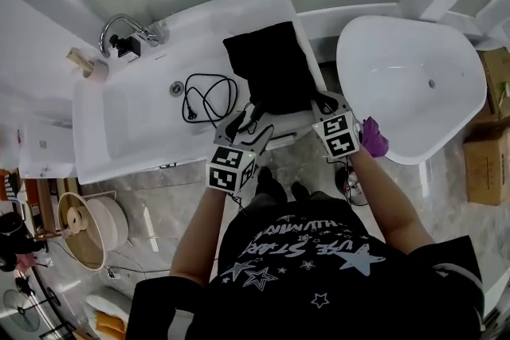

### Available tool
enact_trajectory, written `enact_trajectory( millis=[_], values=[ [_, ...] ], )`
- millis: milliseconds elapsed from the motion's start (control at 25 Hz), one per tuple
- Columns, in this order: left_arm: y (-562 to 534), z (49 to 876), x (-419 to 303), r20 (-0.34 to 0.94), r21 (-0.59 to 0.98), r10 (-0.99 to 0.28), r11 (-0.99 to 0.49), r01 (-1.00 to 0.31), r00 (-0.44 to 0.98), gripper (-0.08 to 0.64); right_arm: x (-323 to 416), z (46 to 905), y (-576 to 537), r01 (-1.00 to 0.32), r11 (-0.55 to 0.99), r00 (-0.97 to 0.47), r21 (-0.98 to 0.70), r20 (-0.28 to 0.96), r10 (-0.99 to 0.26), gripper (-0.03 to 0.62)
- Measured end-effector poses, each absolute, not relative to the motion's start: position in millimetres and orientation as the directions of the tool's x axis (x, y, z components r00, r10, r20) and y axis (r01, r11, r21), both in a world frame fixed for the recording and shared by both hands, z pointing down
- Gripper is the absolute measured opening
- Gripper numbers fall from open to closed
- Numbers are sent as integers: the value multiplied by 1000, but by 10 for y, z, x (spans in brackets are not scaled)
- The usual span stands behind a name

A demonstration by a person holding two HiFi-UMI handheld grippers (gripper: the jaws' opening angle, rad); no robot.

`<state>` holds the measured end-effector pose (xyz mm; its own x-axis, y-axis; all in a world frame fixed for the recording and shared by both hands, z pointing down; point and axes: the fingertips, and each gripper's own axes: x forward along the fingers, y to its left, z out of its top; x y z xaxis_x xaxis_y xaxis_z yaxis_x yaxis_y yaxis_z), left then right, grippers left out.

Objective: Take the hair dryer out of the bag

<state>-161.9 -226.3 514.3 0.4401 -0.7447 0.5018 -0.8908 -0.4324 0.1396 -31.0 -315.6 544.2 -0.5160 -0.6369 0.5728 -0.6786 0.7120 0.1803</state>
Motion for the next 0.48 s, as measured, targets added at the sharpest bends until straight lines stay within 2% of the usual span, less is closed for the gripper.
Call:
enact_trajectory(
  millis=[480],
  values=[
    [-2449, 5385, -1490, 566, 193, -594, -579, -792, 572, 275, -526, 5309, -3390, -767, 635, -496, 91, 545, -676, 29]
  ],
)
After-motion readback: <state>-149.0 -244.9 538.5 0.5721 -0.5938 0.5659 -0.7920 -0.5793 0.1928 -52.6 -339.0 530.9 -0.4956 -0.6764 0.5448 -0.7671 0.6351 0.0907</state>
